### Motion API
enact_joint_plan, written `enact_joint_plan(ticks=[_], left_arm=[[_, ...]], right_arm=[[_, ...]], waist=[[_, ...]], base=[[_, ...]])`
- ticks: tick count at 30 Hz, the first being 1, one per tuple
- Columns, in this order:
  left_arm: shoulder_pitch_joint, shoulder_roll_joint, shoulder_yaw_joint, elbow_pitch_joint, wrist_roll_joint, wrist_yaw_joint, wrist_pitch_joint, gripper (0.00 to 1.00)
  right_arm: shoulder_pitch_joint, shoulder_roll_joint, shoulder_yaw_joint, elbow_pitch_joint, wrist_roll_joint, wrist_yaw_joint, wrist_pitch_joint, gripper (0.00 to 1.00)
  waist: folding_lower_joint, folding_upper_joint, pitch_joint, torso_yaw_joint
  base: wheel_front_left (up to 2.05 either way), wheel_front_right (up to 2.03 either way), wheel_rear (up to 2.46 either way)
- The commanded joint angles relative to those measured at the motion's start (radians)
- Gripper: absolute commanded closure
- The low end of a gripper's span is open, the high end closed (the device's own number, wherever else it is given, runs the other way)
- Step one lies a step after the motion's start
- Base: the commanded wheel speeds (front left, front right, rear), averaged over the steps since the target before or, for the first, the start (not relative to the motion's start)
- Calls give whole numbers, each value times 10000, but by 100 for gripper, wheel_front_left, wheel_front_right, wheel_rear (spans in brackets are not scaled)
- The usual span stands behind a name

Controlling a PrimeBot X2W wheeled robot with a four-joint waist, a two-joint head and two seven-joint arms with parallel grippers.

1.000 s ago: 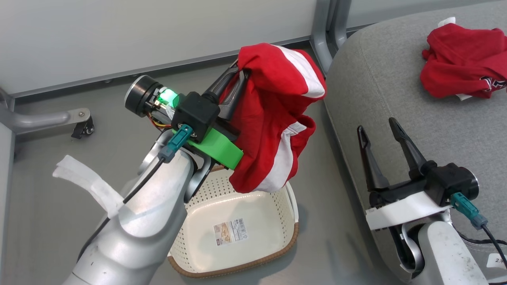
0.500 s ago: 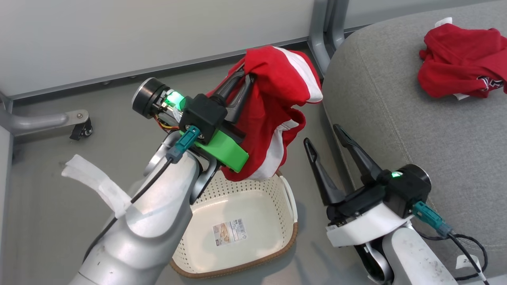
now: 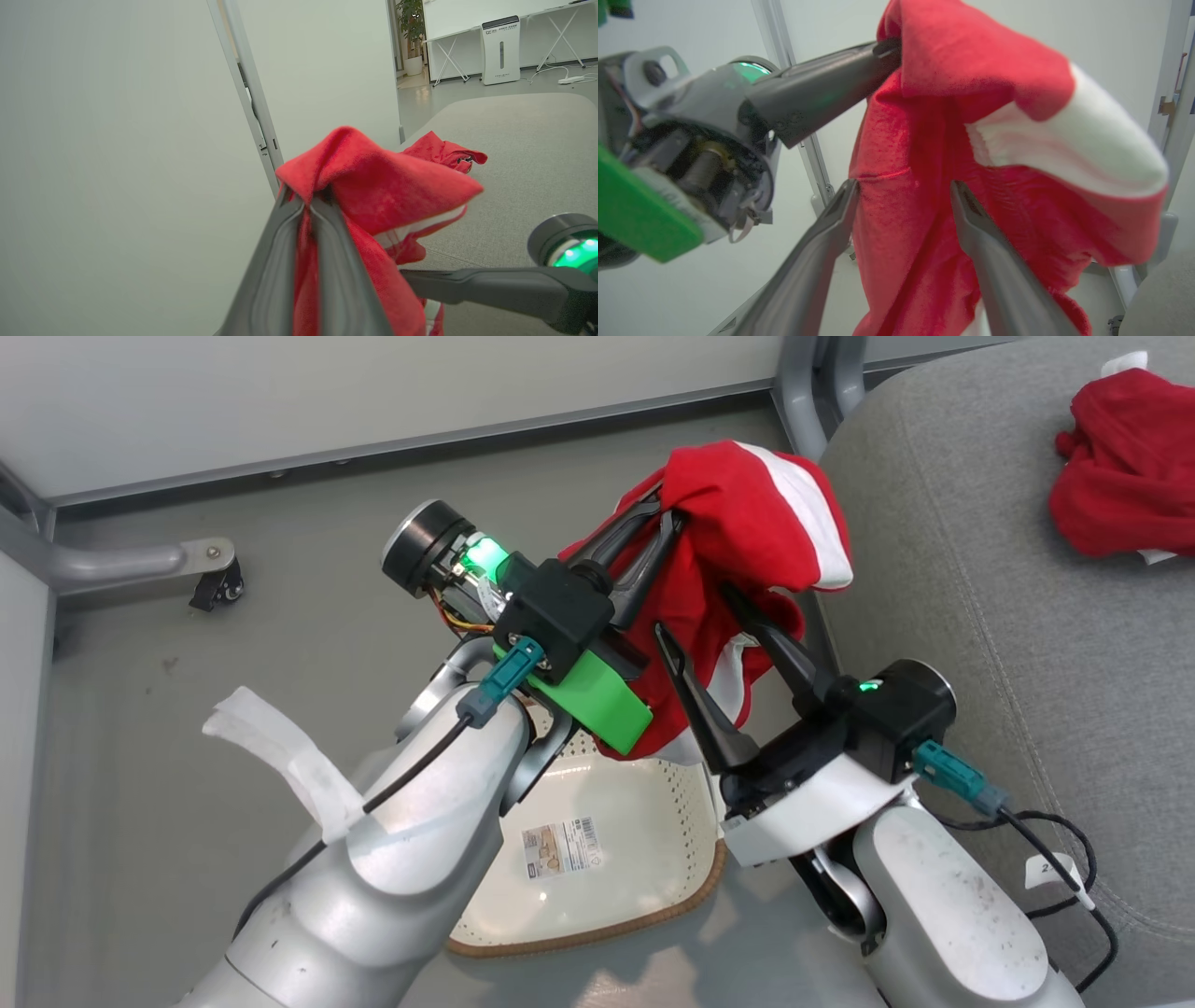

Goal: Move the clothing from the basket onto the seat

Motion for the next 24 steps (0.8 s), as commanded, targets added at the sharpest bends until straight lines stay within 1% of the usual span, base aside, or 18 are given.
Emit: enact_joint_plan(ticks=[1,5,13,17,18,19,24], left_arm=[[-203,-16,-48,-57,-90,69,-33,100],[-265,-44,-340,-253,-303,192,-34,100],[-441,-48,-1098,-559,-886,660,-33,100],[-498,-46,-1413,-668,-1084,842,-33,100],[-516,-46,-1473,-690,-1139,881,-33,100],[-541,-46,-1540,-710,-1188,917,-33,100],[-562,-47,-1592,-627,-1327,1038,-33,100]], right_arm=[[-208,-36,-67,199,41,-7,-15,0],[-693,-27,-165,623,349,-7,-16,0],[-1450,-36,496,1224,1043,-7,-16,0],[-1749,-32,564,1620,1155,-7,-16,0],[-1803,-33,563,1723,1149,-7,-16,14],[-1843,-33,565,1815,1175,-7,-16,100],[-1908,-33,457,1955,1162,-7,-16,100]], waist=[[0,0,213,183],[0,0,470,310],[0,0,762,393],[0,0,824,465],[0,0,827,484],[0,0,828,506],[0,0,817,533]], base=[[0,0,0],[0,0,0],[0,0,0],[0,0,0],[0,0,0],[0,0,0],[0,0,0]])
